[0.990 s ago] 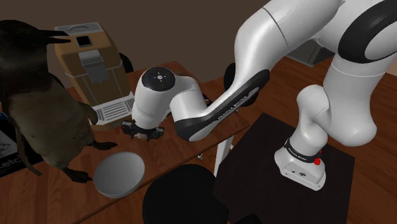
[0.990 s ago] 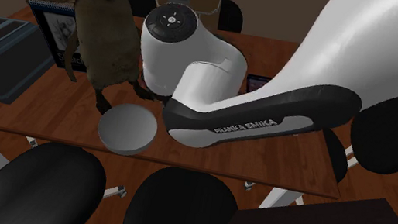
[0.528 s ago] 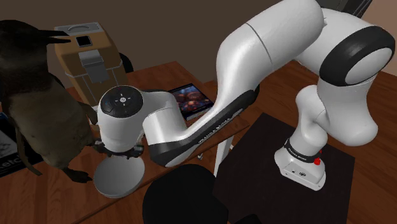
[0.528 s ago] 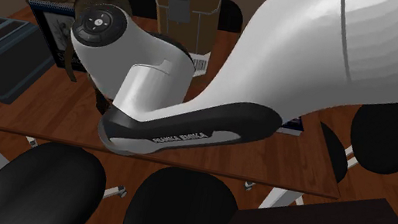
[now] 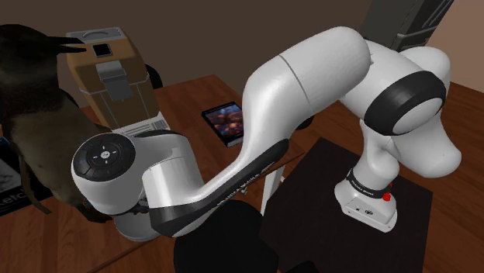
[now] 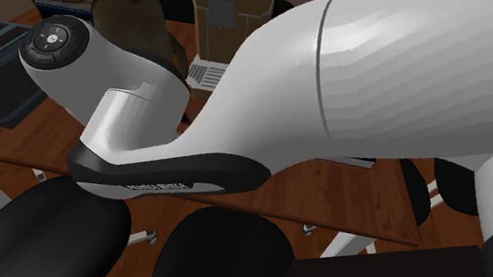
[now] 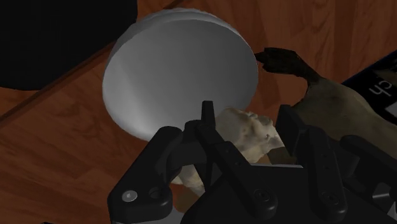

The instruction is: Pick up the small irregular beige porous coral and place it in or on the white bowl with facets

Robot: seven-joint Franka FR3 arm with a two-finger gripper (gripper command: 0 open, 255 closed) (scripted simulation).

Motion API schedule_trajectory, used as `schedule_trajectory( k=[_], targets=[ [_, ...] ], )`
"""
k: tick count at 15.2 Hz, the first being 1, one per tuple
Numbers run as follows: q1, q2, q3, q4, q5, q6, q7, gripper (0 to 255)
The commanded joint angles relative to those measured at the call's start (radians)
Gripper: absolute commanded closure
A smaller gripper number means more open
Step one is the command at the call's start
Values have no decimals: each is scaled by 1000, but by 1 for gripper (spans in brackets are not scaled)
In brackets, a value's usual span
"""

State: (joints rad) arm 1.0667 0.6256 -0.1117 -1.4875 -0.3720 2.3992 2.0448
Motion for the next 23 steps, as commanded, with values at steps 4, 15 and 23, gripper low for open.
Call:
schedule_trajectory(
  k=[4,15,23],
  targets=[
    [3,35,-6,-11,-10,44,21,255],
    [6,81,-15,-20,-21,97,46,255],
    [6,81,-15,-20,-21,97,46,0]
  ],
)
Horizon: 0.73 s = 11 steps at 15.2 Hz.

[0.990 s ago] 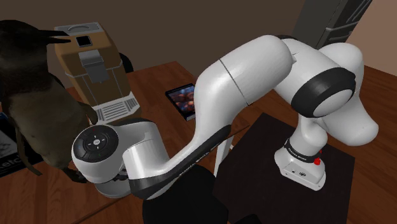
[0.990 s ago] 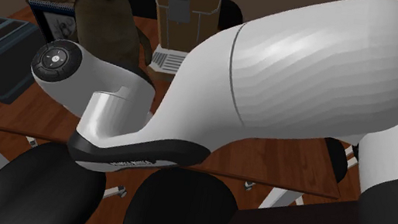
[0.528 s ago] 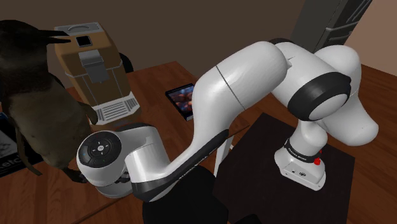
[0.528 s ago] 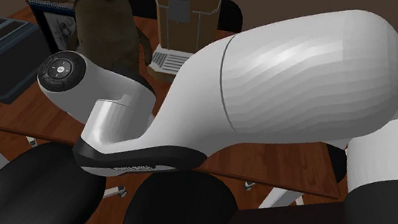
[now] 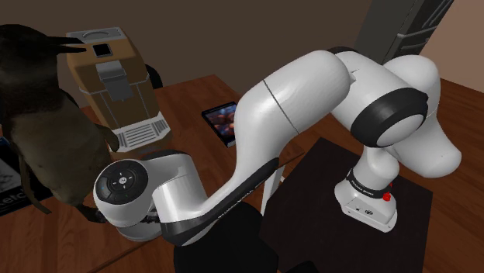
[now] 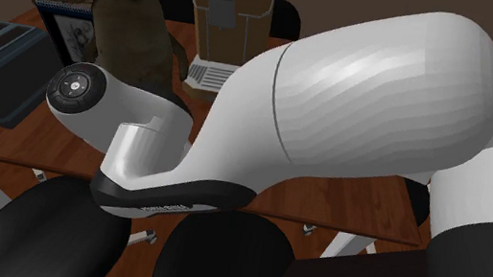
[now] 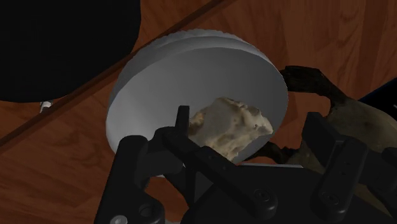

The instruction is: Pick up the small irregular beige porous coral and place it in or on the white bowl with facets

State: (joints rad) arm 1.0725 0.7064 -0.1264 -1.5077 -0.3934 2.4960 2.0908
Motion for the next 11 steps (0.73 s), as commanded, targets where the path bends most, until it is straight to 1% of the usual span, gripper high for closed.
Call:
schedule_trajectory(
  k=[1,5,11],
  targets=[
    [0,0,0,1,0,0,0,0],
    [25,-111,4,-63,-3,-54,5,0],
    [25,-111,4,-63,-3,-54,5,0]
  ],
)
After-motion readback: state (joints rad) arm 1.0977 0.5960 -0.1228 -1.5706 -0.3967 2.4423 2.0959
